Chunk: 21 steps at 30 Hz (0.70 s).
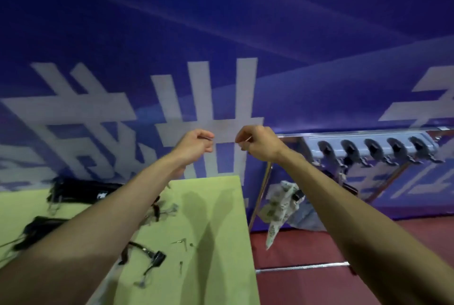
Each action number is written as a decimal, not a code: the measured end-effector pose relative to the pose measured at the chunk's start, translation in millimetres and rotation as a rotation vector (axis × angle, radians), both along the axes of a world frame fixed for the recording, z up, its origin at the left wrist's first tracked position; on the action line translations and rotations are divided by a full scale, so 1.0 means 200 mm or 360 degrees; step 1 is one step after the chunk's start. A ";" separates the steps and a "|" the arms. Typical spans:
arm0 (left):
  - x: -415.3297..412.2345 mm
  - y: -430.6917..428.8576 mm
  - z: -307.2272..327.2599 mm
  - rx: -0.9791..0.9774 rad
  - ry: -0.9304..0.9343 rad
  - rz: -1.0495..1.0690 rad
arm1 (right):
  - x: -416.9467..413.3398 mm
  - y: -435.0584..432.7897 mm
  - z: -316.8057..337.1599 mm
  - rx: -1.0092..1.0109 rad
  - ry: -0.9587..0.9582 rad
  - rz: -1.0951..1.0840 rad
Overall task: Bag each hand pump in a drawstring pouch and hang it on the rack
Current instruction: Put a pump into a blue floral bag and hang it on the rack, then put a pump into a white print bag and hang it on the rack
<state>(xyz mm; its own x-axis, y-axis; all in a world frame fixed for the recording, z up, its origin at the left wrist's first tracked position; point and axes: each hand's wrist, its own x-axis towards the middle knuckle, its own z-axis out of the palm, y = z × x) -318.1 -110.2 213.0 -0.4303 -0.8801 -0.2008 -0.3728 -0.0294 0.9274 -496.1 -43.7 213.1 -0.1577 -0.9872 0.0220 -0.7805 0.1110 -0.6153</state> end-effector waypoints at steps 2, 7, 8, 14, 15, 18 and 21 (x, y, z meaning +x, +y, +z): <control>0.26 -0.01 0.00 -0.0014 -0.0004 0.0139 | 0.22 -0.08 -0.01 0.0041 -0.0028 0.0141; 0.90 0.02 -0.08 0.0076 0.0035 0.0479 | 0.78 -0.22 -0.12 0.0191 -0.0072 0.0384; 1.01 0.03 -0.11 0.0093 -0.0015 0.0508 | 0.87 -0.24 -0.15 0.0207 -0.0060 0.0406; 1.53 0.14 -0.34 0.0249 -0.0144 0.0588 | 1.33 -0.29 -0.33 0.0366 0.0047 0.0520; 1.58 0.16 -0.37 0.0285 -0.0153 0.0583 | 1.37 -0.30 -0.36 0.0387 0.0061 0.0511; 1.71 0.21 -0.51 0.0400 -0.0181 0.0589 | 1.48 -0.28 -0.45 0.0458 0.0082 0.0505; 1.75 0.27 -0.66 0.0444 -0.0268 0.0564 | 1.52 -0.23 -0.54 0.0546 0.0108 0.0504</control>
<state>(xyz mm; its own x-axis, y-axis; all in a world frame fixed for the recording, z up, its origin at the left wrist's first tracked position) 32.5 -56.0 80.3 -0.0549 -0.8692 -0.4914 -0.4391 -0.4210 0.7937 -191.5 -90.4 105.4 0.1427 -0.9386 -0.3141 -0.8458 0.0492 -0.5312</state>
